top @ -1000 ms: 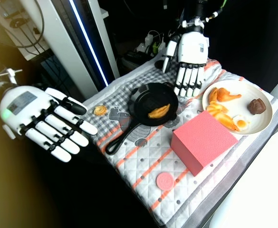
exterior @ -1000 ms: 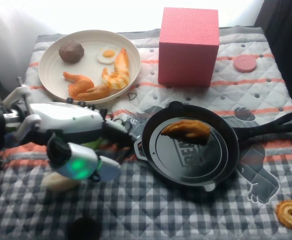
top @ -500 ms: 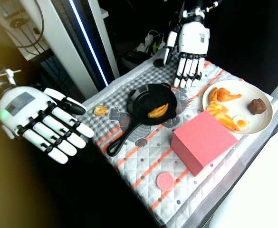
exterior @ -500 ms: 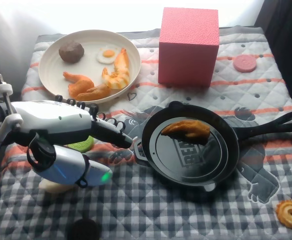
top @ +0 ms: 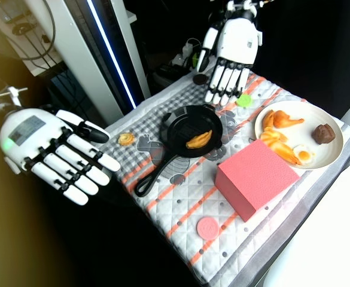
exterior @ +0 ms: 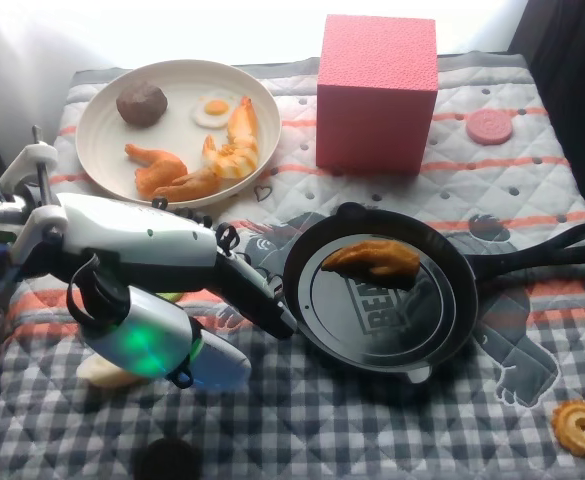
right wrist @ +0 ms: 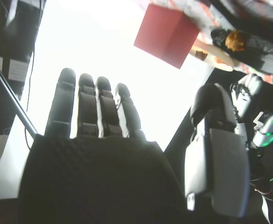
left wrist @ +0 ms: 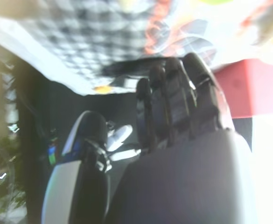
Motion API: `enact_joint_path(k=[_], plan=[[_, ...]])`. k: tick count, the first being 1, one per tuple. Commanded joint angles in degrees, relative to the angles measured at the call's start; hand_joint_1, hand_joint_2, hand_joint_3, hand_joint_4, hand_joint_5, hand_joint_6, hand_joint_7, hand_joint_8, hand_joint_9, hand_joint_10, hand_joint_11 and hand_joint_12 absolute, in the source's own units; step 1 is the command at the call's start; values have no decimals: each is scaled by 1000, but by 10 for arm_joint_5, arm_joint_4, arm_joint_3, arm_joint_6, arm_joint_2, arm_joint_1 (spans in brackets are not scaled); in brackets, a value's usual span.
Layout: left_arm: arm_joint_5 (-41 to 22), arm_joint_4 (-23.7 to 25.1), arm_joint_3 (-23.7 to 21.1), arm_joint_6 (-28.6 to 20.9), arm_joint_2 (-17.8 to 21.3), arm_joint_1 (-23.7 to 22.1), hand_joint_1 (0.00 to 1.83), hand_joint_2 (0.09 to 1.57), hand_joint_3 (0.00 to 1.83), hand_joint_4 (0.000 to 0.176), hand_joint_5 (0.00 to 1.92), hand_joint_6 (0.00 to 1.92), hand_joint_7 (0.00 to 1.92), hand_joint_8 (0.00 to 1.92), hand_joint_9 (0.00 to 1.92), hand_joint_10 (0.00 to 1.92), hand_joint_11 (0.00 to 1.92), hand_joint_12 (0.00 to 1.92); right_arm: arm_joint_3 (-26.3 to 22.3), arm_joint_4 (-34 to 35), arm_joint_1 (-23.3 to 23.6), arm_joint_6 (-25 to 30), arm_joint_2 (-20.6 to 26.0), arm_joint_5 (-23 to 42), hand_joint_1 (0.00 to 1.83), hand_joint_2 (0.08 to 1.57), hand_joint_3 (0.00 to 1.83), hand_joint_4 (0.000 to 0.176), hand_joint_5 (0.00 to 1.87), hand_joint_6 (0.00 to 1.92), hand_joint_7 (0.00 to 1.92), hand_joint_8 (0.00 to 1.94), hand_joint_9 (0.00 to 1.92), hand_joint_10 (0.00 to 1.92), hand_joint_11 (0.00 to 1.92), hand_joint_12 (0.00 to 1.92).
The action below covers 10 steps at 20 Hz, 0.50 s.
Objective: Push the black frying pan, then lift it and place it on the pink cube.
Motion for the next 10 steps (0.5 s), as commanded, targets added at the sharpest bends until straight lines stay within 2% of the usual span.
enact_joint_path(k=[1,2,3,5,6,7,8,9,10], plan=[[12,-4,2,-11,5,-4,369,1308,0,0,484,15,426,3,391,9,0,875,2,1,1,4,1,72,357,1126,0,23,0,0,0,0,0,0,2,107],[13,5,1,-19,6,-4,357,1315,2,0,479,11,417,0,384,6,0,878,2,1,0,4,1,72,358,1126,0,23,0,0,0,0,0,0,0,122],[14,11,2,-25,7,-2,362,1309,0,0,492,13,432,5,400,10,0,911,2,1,0,4,1,72,372,1124,0,38,0,0,0,0,0,0,0,129],[18,20,2,-31,11,1,369,1308,0,0,491,8,427,2,396,6,0,882,2,3,-1,4,0,72,395,1137,1,21,0,0,0,0,0,0,0,55],[20,32,2,-43,14,0,410,1297,0,0,511,14,453,9,426,16,0,966,2,3,-2,4,0,72,393,1139,1,18,0,0,0,0,0,0,0,10],[21,34,2,-45,15,0,407,1299,0,0,513,12,456,6,426,13,0,948,2,4,-2,4,0,72,380,1133,0,32,0,0,0,0,0,0,0,1],[22,35,1,-45,17,-1,399,1298,0,0,511,9,447,1,414,7,0,916,2,5,-2,4,-1,72,398,1136,0,34,0,0,0,0,0,0,0,0],[23,40,2,-45,16,-2,411,1292,0,0,521,11,460,4,417,7,0,936,2,5,-3,4,-1,72,412,1140,1,24,0,0,0,0,0,0,0,0],[27,47,1,-45,14,-4,425,1290,0,0,530,13,468,6,420,7,0,934,2,5,-3,4,-2,72,414,1141,1,26,0,0,0,0,0,0,0,0]])
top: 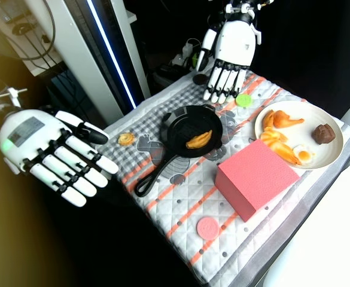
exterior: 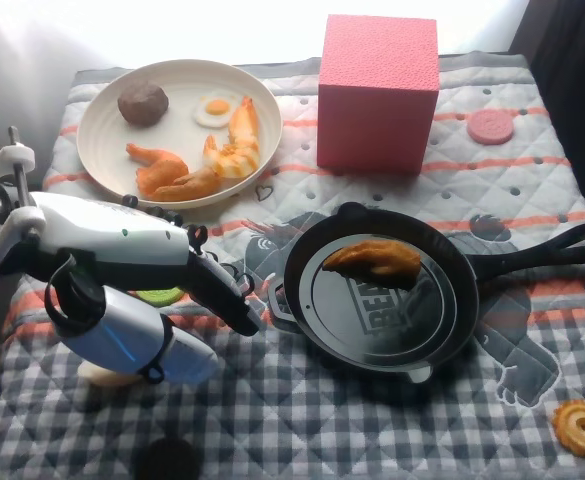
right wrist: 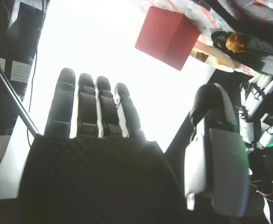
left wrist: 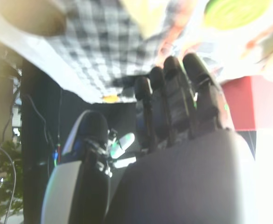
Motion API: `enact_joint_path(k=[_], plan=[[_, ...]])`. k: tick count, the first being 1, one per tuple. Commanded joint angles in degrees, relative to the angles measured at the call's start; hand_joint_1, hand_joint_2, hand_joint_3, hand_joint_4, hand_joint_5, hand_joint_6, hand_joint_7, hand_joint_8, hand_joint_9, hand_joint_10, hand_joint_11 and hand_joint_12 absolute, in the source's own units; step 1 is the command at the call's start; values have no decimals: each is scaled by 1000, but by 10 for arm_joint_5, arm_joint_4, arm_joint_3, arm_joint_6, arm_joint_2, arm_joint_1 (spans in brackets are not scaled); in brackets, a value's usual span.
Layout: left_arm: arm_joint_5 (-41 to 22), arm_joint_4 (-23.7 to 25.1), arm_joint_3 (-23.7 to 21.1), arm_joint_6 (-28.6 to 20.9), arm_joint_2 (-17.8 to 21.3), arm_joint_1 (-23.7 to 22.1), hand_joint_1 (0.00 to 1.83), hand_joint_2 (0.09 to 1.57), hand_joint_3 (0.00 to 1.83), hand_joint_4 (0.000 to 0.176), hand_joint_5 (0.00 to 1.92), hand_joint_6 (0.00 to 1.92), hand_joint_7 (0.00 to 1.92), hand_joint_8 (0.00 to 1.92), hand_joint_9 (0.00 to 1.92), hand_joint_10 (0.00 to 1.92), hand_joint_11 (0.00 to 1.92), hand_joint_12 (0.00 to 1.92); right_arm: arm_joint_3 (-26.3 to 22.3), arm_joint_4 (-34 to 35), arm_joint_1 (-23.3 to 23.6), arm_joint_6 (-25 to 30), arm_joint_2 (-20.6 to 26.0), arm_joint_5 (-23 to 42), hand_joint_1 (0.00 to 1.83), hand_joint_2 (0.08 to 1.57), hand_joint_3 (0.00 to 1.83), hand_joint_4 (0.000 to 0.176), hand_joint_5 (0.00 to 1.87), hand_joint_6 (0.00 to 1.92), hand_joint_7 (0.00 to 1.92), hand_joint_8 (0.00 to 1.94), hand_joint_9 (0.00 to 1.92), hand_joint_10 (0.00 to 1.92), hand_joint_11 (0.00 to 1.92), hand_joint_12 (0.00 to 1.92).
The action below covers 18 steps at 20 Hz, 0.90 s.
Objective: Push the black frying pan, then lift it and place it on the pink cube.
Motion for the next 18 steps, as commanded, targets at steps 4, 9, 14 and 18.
enact_joint_path(k=[4,9,14,18], plan=[[23,-10,11,-4,-18,-8,349,1310,4,0,519,4,471,2,417,3,0,898,2,4,0,5,0,69,399,1124,0,38,0,0,0,0,0,0,0,0],[22,-27,30,9,-51,-9,394,1296,0,0,530,4,474,2,418,3,0,930,3,4,0,5,0,69,422,1133,0,36,0,0,0,0,0,0,0,0],[21,-53,39,46,-75,-18,334,1303,0,2,503,9,466,8,387,9,0,818,3,4,0,5,0,69,408,1125,0,23,0,0,0,0,0,0,0,0],[21,-73,48,68,-94,-20,350,1313,4,11,464,4,439,0,371,3,0,862,2,4,0,5,-1,71,400,1105,0,66,0,0,0,0,0,0,0,0]])
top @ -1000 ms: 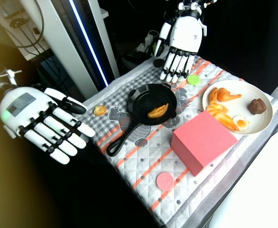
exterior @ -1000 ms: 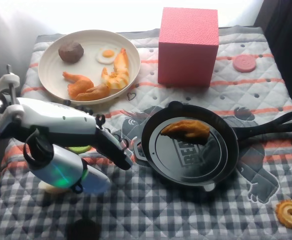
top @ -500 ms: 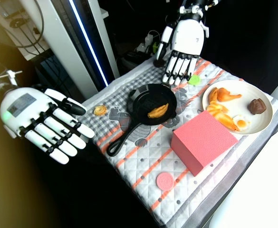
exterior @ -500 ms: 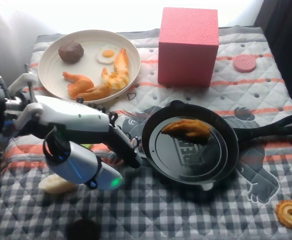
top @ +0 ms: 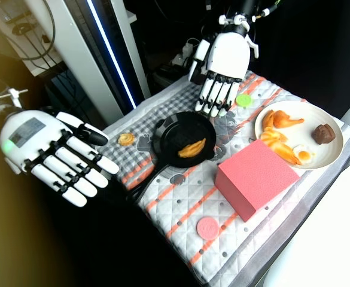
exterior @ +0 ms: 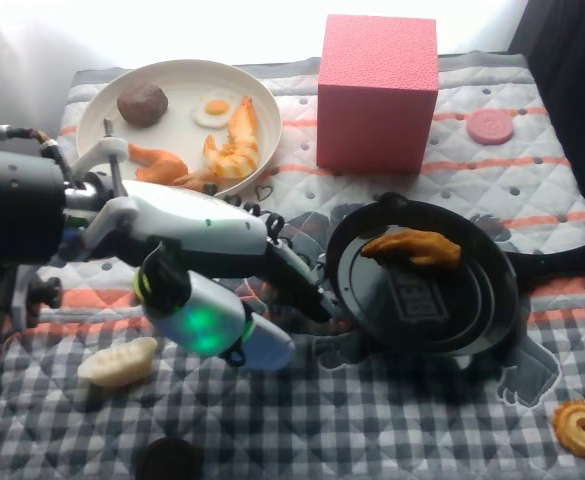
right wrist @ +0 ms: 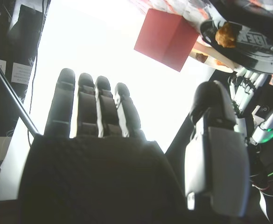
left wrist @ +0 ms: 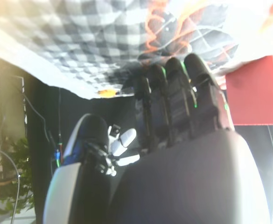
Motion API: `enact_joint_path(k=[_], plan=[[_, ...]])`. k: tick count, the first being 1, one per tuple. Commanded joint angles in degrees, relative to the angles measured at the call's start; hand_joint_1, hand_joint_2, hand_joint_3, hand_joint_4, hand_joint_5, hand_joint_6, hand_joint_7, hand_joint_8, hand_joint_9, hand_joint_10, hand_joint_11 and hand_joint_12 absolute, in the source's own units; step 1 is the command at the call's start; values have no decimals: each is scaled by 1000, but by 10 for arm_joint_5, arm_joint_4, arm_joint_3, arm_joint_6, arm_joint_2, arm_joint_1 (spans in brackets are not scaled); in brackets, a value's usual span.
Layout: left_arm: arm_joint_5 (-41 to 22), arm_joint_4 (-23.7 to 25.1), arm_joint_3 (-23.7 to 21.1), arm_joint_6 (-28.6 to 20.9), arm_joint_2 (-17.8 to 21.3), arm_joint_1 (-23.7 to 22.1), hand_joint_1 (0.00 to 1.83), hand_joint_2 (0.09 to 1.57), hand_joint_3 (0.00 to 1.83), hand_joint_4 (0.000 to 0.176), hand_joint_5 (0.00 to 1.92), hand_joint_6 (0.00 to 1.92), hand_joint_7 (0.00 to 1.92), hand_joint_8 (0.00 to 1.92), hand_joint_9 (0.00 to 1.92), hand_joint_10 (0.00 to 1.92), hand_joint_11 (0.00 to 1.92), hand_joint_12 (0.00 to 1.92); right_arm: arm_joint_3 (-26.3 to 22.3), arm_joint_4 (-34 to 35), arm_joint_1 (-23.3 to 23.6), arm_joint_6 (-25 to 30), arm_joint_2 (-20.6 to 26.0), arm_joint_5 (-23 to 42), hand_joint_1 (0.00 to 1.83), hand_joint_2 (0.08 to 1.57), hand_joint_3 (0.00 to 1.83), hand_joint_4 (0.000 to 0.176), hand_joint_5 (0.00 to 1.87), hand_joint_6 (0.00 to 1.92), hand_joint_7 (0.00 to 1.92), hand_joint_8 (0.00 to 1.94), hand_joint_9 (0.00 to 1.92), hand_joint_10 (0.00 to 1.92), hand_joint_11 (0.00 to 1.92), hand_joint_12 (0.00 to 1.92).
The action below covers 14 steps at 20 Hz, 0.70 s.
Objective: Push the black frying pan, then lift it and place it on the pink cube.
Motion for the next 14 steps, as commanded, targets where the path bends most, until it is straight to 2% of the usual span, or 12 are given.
enact_joint_path(k=[1,3,4,6,7,8,9,10,11,12,13,14], plan=[[13,-27,2,8,-6,-7,366,1314,1,9,485,12,450,3,369,2,0,786,2,2,3,3,0,73,395,1109,0,69,0,0,0,0,0,0,0,0],[13,-43,10,21,-18,-6,389,1306,0,12,533,31,473,9,394,12,0,788,2,2,2,4,0,74,398,1108,0,62,0,0,0,0,0,0,0,0],[13,-47,13,24,-23,-6,437,1290,0,12,565,44,528,23,452,32,0,886,2,2,2,5,0,74,386,1108,0,59,0,0,0,0,0,0,0,0],[13,-57,19,37,-34,-7,442,1282,0,15,517,18,505,5,439,18,0,852,3,2,2,5,0,75,386,1099,0,58,0,0,0,0,0,0,0,0],[13,-61,23,38,-39,-7,419,1281,0,10,505,11,478,1,437,15,0,861,3,2,2,5,0,75,390,1100,0,56,0,0,0,0,0,0,0,0],[13,-66,27,41,-44,-7,438,1274,0,9,511,12,451,0,427,9,0,901,3,2,2,5,0,75,384,1101,0,54,0,0,0,0,0,0,0,0],[13,-72,32,47,-52,-7,458,1263,0,18,520,15,487,14,456,21,0,1031,3,2,2,5,0,75,366,1105,0,58,0,0,0,0,0,0,0,0],[15,-75,34,52,-56,-7,446,1264,0,23,514,12,499,18,456,22,0,1059,3,2,2,5,0,75,359,1109,1,39,0,0,0,0,0,0,0,0],[17,-83,37,62,-61,-7,457,1261,0,26,493,5,464,7,398,16,0,904,3,2,2,5,0,75,348,1106,0,50,0,0,0,0,0,0,0,0],[18,-91,41,70,-66,-7,452,1258,0,31,494,5,414,1,323,3,0,800,4,2,2,5,0,75,355,1110,2,52,0,0,0,0,0,0,0,0],[18,-99,45,79,-73,-7,479,1252,0,26,514,11,409,1,325,6,0,700,4,2,2,5,0,75,327,1106,0,50,0,0,0,0,0,0,14,7],[19,-106,50,86,-80,-7,492,1248,0,18,534,17,438,8,358,15,0,722,4,2,2,5,0,75,326,1107,0,47,0,0,0,0,0,0,20,10]])
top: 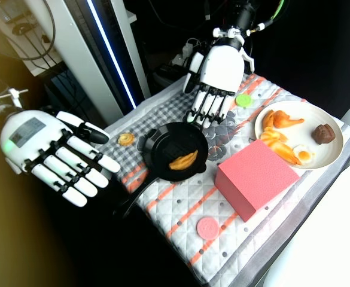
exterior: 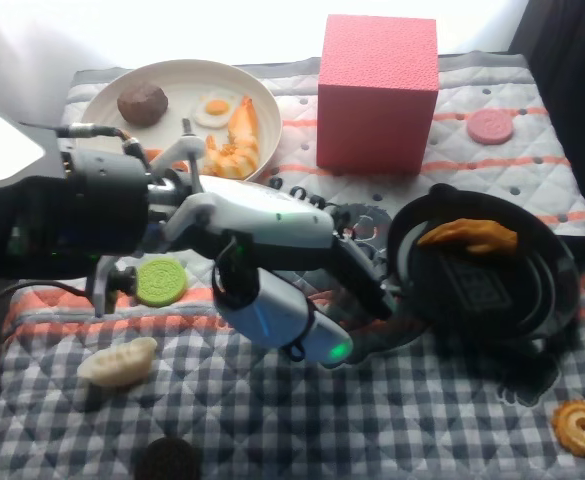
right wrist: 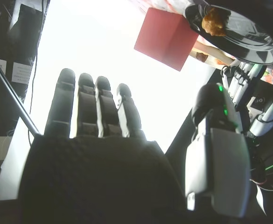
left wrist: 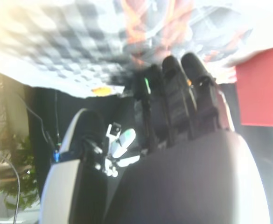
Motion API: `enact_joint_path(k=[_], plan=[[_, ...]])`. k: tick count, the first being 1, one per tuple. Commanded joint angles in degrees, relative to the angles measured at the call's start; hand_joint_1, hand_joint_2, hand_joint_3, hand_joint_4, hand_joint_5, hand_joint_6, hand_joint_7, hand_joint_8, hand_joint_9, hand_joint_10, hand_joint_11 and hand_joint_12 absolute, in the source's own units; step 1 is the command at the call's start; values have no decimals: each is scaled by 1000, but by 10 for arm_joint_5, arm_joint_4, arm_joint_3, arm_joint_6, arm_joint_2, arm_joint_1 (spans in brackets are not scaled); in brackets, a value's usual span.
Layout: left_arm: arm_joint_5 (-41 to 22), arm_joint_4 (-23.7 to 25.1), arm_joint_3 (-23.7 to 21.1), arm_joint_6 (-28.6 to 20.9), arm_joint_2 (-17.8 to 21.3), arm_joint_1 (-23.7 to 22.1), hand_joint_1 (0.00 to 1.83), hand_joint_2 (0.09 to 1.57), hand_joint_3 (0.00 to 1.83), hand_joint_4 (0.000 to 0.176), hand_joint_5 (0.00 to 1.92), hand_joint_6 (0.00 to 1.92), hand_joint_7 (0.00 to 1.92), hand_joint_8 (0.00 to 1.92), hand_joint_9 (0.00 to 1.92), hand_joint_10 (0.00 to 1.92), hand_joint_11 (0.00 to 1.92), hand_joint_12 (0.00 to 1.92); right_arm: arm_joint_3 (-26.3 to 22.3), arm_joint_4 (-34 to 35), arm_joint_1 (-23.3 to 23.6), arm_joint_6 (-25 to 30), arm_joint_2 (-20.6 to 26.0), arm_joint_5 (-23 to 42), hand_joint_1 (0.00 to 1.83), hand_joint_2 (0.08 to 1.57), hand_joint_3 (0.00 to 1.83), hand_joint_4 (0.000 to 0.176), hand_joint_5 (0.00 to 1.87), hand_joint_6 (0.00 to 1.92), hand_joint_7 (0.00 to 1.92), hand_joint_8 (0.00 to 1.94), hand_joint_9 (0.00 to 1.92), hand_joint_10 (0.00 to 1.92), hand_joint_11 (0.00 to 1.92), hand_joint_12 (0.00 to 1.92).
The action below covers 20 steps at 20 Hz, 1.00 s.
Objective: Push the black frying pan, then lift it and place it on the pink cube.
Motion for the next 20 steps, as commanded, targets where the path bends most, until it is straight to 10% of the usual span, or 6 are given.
enact_joint_path(k=[1,6,11,16,19,20], plan=[[9,-24,4,4,-1,-7,474,1257,1,24,500,8,440,5,342,6,0,623,4,2,2,3,2,72,341,1111,2,53,0,0,0,0,0,0,11,7],[18,-35,18,19,-23,-9,549,1243,0,30,538,18,509,15,422,29,0,652,5,2,2,4,2,72,353,1106,0,54,0,0,0,0,0,0,0,7],[22,-70,26,54,-37,-11,537,1225,0,8,603,30,585,24,525,79,0,1279,5,2,2,4,1,72,354,1118,2,53,0,0,0,0,0,0,8,4],[23,-81,28,62,-38,-10,576,1221,0,14,611,14,568,19,431,238,0,1097,6,2,2,4,0,72,327,1116,0,29,0,0,0,0,0,0,39,25],[22,-81,29,73,-49,-12,591,1220,0,18,633,20,609,27,443,256,0,1143,7,2,2,5,0,72,364,1127,2,54,0,0,0,0,0,0,9,17],[22,-81,30,74,-52,-13,595,1193,0,14,691,33,709,29,422,565,0,1440,8,2,2,7,0,72,373,1129,1,49,0,0,0,0,0,0,0,2]])
